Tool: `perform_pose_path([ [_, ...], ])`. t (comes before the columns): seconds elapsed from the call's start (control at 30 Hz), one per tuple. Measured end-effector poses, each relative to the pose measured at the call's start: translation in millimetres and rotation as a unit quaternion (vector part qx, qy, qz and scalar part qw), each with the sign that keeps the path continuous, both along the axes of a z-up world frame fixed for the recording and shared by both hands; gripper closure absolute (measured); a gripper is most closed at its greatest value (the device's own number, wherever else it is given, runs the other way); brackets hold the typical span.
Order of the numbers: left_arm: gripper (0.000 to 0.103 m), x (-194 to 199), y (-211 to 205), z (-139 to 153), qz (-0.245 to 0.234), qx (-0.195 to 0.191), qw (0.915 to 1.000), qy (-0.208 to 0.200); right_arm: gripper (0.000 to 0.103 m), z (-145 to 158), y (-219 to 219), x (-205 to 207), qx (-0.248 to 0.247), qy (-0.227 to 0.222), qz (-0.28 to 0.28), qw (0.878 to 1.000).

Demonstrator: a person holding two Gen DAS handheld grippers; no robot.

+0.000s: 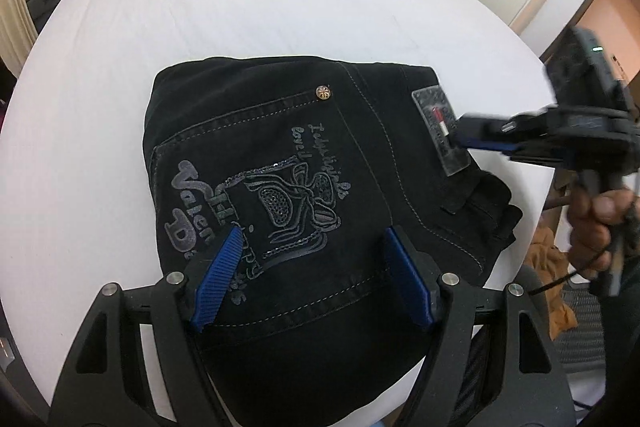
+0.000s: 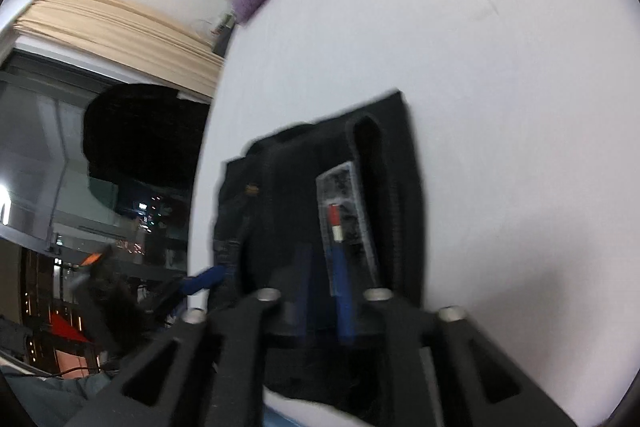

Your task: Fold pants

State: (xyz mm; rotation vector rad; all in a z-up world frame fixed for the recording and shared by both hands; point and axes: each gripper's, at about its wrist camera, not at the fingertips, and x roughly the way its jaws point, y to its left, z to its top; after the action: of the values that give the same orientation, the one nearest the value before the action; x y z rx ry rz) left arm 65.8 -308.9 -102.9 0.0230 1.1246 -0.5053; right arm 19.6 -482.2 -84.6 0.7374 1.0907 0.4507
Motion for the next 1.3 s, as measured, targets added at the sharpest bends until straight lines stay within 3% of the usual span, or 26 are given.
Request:
perform_pose_path([
  [0.1, 0.031, 1, 2, -3, 0.000, 0.000, 1.0000, 0.001, 0.071, 14, 14, -14, 0.011, -0.020, 0.022, 0.999],
  [0.2, 0.031, 3, 3, -5, 0.001, -0.002, 1.0000, 0.003, 0.068, -2, 26, -24, -0.013, 0.008, 0.048, 0.999],
  [0.3, 0.031, 3, 5, -4, -0.002, -0.007, 1.0000, 0.005, 0.084, -22, 20, -31, -0.017, 0.018, 0.035, 0.999],
  [0.4, 0.031, 2, 13, 13, 0.003, -0.021, 0.9998, 0.001, 0.088, -23, 12, -35, -0.013, 0.023, 0.022, 0.999],
  [0.47, 0.031, 3, 19, 32, 0.007, -0.027, 0.9992, -0.029, 0.083, -17, 11, -37, -0.029, 0.021, 0.027, 0.999],
  [0.57, 0.031, 20, 21, 39, 0.007, -0.021, 0.9987, -0.046, 0.067, -1, 12, -38, -0.034, 0.000, 0.030, 0.999],
  [0.73, 0.031, 62, 12, -4, 0.005, -0.003, 1.0000, -0.008, 0.065, -17, 22, -34, -0.045, 0.016, 0.035, 0.998],
  [0.8, 0.031, 64, 9, -23, 0.004, -0.002, 1.0000, 0.006, 0.072, -22, 19, -36, -0.033, 0.011, 0.031, 0.999],
  [0.87, 0.031, 55, 6, -22, -0.001, 0.009, 0.9997, -0.021, 0.077, -24, 14, -38, -0.029, 0.015, 0.025, 0.999],
  [0.93, 0.031, 48, 8, -15, -0.001, 0.004, 0.9997, -0.023, 0.077, -19, 10, -41, -0.035, 0.015, 0.024, 0.999],
  [1.07, 0.031, 22, 18, 2, -0.006, -0.025, 0.9991, -0.034, 0.064, 5, 20, -49, -0.042, -0.007, 0.024, 0.999],
  [1.13, 0.031, 4, 21, -1, -0.015, -0.018, 0.9989, -0.039, 0.059, 6, 23, -55, -0.044, -0.013, 0.031, 0.998],
  [1.3, 0.031, -39, 21, -15, -0.050, 0.016, 0.9949, -0.086, 0.062, -13, 22, -61, -0.037, -0.012, 0.026, 0.999],
])
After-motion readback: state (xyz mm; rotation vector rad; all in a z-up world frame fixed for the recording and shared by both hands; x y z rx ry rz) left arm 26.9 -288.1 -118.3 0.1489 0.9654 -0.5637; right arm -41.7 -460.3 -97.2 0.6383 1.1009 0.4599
